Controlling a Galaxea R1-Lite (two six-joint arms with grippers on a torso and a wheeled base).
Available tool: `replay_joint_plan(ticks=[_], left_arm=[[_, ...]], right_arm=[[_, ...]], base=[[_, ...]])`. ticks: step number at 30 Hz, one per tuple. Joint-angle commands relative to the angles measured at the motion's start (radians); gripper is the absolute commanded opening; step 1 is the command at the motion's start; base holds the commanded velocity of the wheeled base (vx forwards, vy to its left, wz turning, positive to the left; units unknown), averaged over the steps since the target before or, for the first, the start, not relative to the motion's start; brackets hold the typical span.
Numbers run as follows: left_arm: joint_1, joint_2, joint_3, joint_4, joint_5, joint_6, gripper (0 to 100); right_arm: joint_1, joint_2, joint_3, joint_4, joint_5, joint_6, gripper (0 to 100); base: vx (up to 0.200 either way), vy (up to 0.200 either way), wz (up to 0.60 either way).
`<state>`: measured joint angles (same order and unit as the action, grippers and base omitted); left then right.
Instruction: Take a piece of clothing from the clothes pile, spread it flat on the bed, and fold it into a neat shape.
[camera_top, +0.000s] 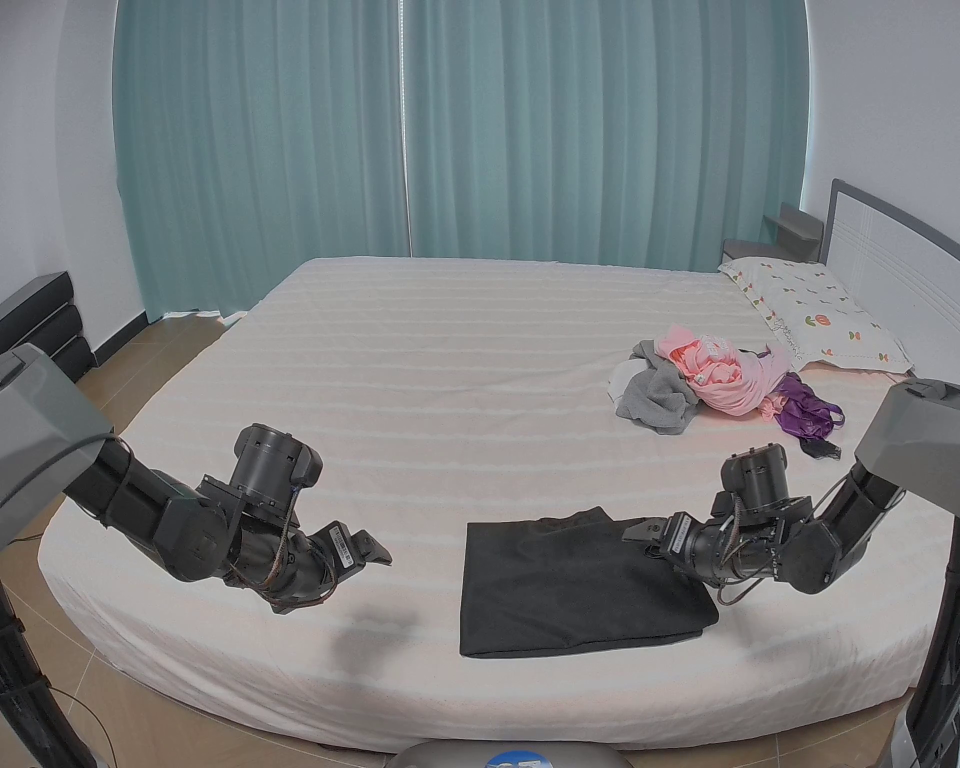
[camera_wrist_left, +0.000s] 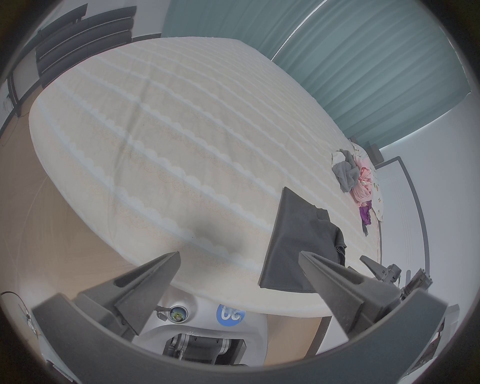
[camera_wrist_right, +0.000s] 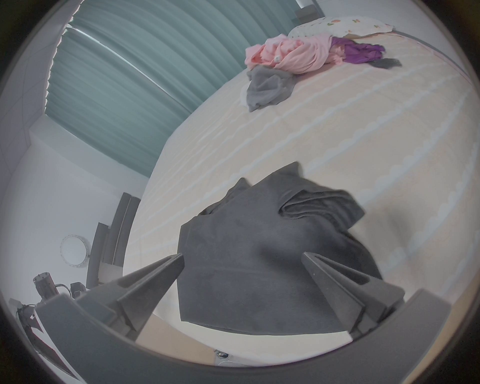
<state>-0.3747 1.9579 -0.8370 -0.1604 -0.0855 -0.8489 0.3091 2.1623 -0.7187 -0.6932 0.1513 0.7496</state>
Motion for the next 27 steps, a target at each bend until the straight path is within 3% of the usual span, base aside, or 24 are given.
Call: replay_joint_plan(ticks=[1,12,20,27], left_arm=[[-0.003,0.001,0.006,-0.001,0.001,-0.001,100],[-0.003,-0.002,0.010,-0.001,0.004,0.001,100],[-0.003,-0.005,0.010,-0.001,0.004,0.001,100],[-0.003,-0.004,0.010,-0.001,0.004,0.001,100]], right_arm=[[0.042,0.077,-0.134,0.092,-0.001,0.017,100],[0.041,0.212,-0.323,0.230,-0.012,0.016,100],[0.027,0.278,-0.415,0.242,-0.090,0.016,100],[-0.065,0.266,-0.439,0.179,-0.165,0.017,100]], base=[[0.000,0.000,0.00],[0.000,0.000,0.00],[0.000,0.000,0.00],[0.000,0.000,0.00]])
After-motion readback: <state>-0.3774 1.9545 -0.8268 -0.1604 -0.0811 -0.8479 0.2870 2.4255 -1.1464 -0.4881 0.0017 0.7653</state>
